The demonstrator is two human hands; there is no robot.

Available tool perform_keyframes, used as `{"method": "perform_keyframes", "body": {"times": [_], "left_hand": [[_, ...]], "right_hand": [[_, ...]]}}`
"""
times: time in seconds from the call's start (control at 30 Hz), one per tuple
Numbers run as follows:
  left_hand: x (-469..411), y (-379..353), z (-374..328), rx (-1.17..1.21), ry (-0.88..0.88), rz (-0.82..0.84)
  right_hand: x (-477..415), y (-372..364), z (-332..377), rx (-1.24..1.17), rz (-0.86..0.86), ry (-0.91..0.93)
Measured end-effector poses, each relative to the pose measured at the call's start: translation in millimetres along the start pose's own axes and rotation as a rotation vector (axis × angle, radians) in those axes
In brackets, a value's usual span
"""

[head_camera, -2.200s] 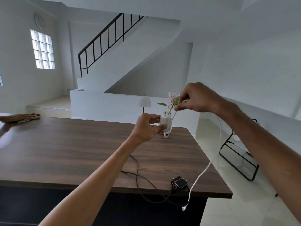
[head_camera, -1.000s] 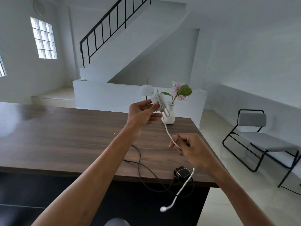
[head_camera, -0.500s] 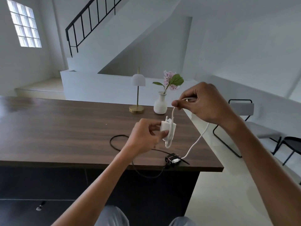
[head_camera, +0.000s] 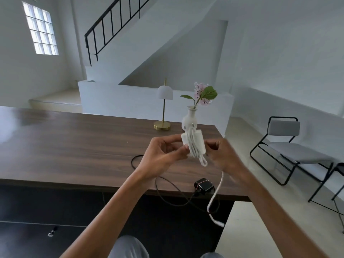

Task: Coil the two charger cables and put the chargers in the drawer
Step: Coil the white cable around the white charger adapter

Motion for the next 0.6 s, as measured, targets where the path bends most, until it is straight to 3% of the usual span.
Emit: {"method": "perform_keyframes", "body": {"times": [0.17,0.37,0.47,0.6], "left_hand": [[-13,36,-1,-0.028,0.043,-0.249],[-12,49,8,-0.390,-0.071,-0.372],[-9,42,12,-0.583,-0.140,-0.347],[1,16,18,-0.742,-0.182,-0.128]], "right_hand": [[50,-16,6,0.122,0.091,0.077],[64,0,54,0.421,0.174,0.232],[55,14,78,0.555,0.162,0.306],[21,38,101,0.559,0.055,0.359]]}}
Point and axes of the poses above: each hand's wrist, its own x-axis away from the middle knuckle, its own y-axis out of the back of the hand, z = x × y, the point moved 10 cm from there along -x, towards the middle knuckle, and after that the axes turned 15 degrees about -z, right-handed, at the moved point
